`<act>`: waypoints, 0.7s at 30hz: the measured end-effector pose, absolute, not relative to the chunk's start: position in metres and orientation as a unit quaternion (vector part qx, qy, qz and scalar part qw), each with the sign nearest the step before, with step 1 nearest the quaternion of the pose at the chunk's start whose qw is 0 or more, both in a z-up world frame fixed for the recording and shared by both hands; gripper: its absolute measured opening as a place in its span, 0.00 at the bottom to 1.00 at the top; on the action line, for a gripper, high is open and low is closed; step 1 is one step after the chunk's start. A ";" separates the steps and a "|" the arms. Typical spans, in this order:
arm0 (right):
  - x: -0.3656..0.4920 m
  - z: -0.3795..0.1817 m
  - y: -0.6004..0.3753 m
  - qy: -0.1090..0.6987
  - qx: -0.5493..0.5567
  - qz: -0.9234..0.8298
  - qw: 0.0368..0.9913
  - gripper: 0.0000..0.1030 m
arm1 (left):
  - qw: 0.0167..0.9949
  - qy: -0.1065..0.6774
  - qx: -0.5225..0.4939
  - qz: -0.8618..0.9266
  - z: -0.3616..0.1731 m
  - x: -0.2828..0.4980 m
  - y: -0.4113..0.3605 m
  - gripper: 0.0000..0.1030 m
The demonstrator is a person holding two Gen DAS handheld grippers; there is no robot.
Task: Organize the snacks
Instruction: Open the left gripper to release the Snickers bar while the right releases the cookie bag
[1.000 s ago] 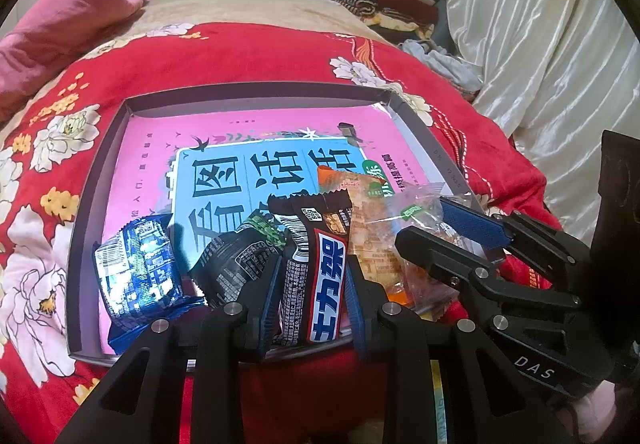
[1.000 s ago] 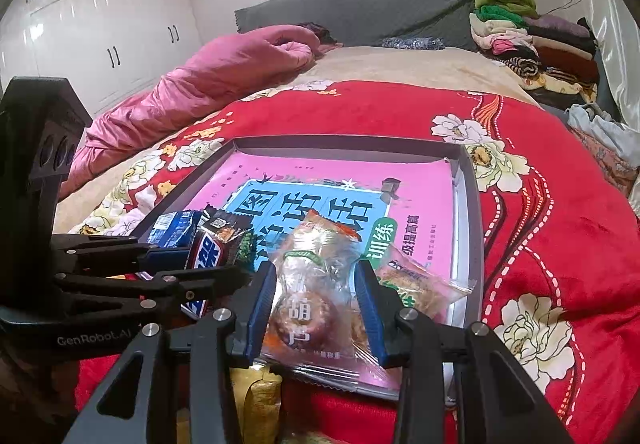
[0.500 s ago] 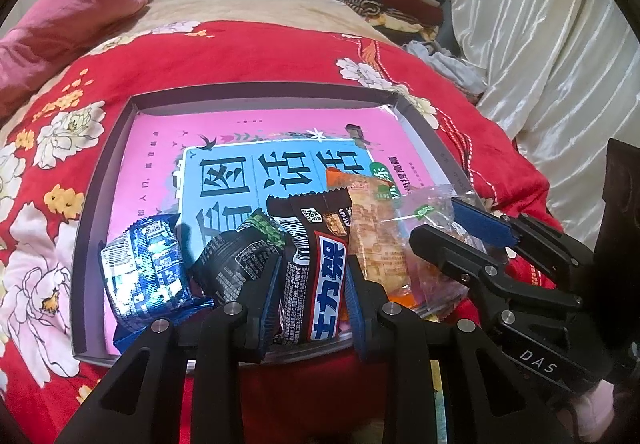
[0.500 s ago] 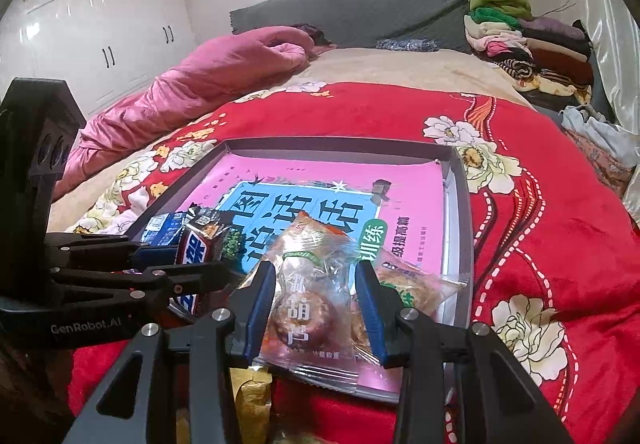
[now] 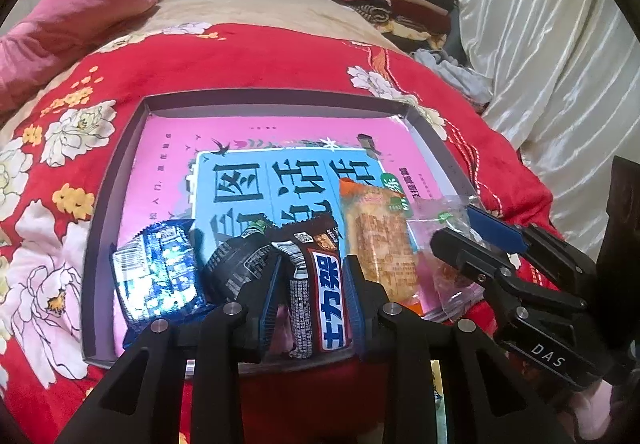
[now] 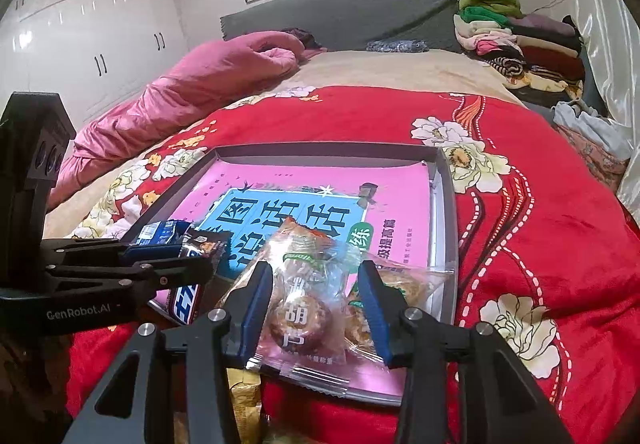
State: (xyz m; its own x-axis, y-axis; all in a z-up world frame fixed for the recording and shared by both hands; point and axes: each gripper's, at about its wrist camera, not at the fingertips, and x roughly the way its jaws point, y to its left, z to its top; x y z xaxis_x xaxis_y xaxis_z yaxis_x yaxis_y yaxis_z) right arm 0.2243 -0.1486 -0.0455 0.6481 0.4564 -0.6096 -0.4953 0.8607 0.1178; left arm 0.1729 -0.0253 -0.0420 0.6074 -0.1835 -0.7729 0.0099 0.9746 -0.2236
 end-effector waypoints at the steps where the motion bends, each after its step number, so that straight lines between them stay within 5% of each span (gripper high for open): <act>1: 0.224 -0.045 -0.149 0.328 -0.029 0.262 0.907 0.44 | 0.892 0.439 -0.097 -0.052 -0.042 0.173 -0.024 0.31; 16: 0.226 -0.043 -0.153 0.325 -0.018 0.260 0.909 0.45 | 0.899 0.421 -0.116 -0.038 -0.036 0.186 -0.004 0.31; 21: 0.225 -0.042 -0.154 0.323 -0.016 0.260 0.910 0.47 | 0.899 0.416 -0.130 -0.040 -0.031 0.185 0.003 0.39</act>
